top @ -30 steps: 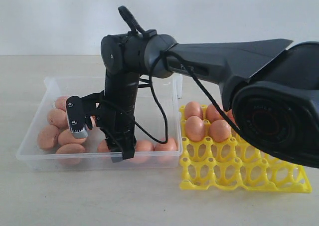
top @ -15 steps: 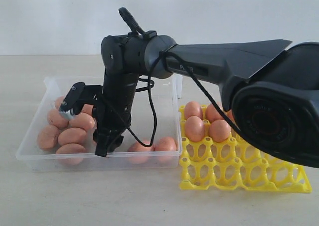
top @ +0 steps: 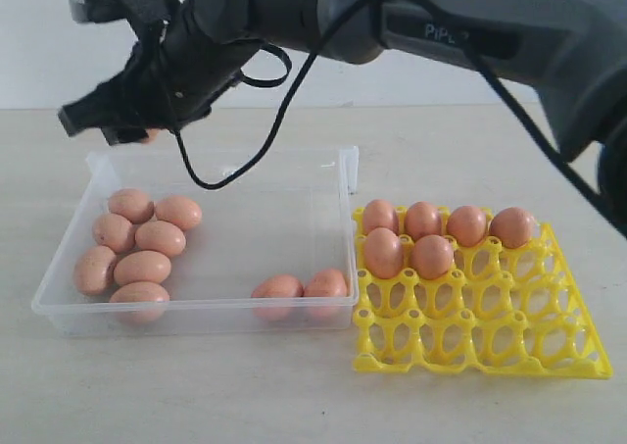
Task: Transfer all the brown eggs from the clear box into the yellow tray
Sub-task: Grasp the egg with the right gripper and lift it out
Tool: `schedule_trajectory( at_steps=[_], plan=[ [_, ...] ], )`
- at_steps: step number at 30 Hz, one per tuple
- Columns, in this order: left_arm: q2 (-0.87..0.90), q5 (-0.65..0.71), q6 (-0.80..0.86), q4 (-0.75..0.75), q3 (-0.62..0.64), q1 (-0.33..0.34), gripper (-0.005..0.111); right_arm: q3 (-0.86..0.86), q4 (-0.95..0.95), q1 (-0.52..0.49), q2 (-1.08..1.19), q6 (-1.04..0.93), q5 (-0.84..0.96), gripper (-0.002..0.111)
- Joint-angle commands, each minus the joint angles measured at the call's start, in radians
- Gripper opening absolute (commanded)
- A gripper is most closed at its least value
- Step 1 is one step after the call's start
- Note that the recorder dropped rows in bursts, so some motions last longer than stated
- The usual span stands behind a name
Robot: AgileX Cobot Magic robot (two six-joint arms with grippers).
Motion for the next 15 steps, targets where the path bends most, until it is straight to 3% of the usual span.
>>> schedule_trajectory(
  at_steps=[1, 5, 11, 13, 15],
  plan=[
    [-0.002, -0.001, -0.01, -0.006, -0.003, -0.003, 0.022, 0.214, 0.0, 0.056, -0.092, 0.146, -0.38, 0.0],
    [-0.002, -0.001, -0.01, -0.006, -0.003, -0.003, 0.022, 0.503, 0.006, 0.078, -0.19, 0.263, -0.731, 0.0],
    [-0.002, -0.001, -0.01, -0.006, -0.003, -0.003, 0.022, 0.885, -0.035, -0.001, -0.405, 0.344, -0.999, 0.0],
    [-0.002, -0.001, -0.01, -0.006, -0.003, -0.003, 0.022, 0.979, -0.161, -0.068, -0.48, 0.45, -1.031, 0.0],
    [-0.002, -0.001, -0.01, -0.006, -0.003, -0.003, 0.022, 1.071, -0.446, -0.176, -0.557, 0.683, -1.099, 0.0]
  ],
)
